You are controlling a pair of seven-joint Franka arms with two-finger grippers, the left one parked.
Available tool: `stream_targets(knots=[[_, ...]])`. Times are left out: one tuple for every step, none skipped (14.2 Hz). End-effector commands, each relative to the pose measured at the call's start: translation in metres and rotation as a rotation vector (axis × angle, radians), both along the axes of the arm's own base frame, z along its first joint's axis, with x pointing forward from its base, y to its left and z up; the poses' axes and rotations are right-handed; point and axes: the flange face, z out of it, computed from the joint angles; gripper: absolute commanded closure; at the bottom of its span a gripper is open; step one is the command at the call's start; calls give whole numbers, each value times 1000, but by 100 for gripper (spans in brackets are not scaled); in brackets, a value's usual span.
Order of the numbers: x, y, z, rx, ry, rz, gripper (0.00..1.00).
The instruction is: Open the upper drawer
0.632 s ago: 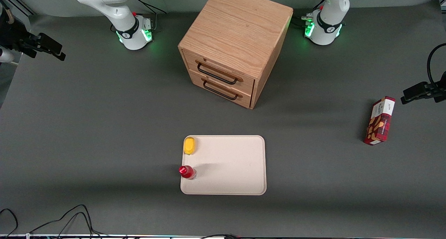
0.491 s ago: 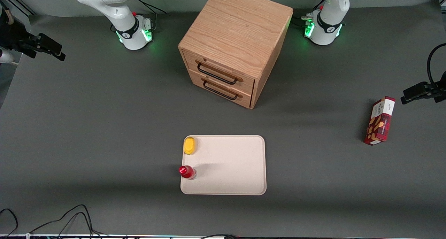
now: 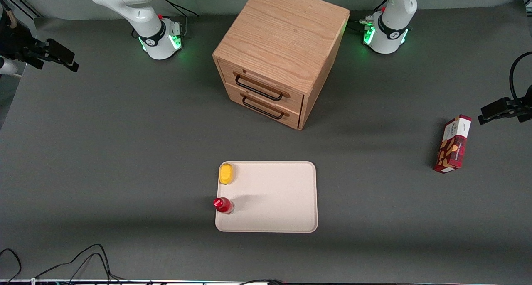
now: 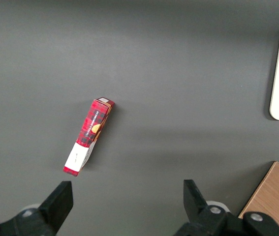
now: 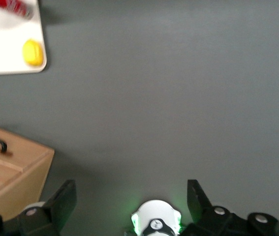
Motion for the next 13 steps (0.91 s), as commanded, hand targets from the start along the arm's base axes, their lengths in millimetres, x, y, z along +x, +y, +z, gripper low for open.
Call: stream_targets(knots=[[0, 37, 13, 36, 27, 225, 0], [7, 43, 15, 77, 20, 278, 0], [19, 56, 22, 140, 3, 337, 0], [26, 71, 24, 192, 7, 385, 0], [33, 79, 19, 230, 29, 402, 0], [39, 90, 11, 280, 46, 422, 0], [47, 108, 2, 336, 61, 491, 0], [57, 118, -9, 390, 65, 607, 0], [67, 134, -23, 449, 69, 730, 0], [73, 150, -37, 500, 83, 792, 0], [78, 161, -49, 541, 94, 799, 0], [86, 177, -62, 578, 89, 810, 0], [92, 194, -79, 603, 99, 831, 0]])
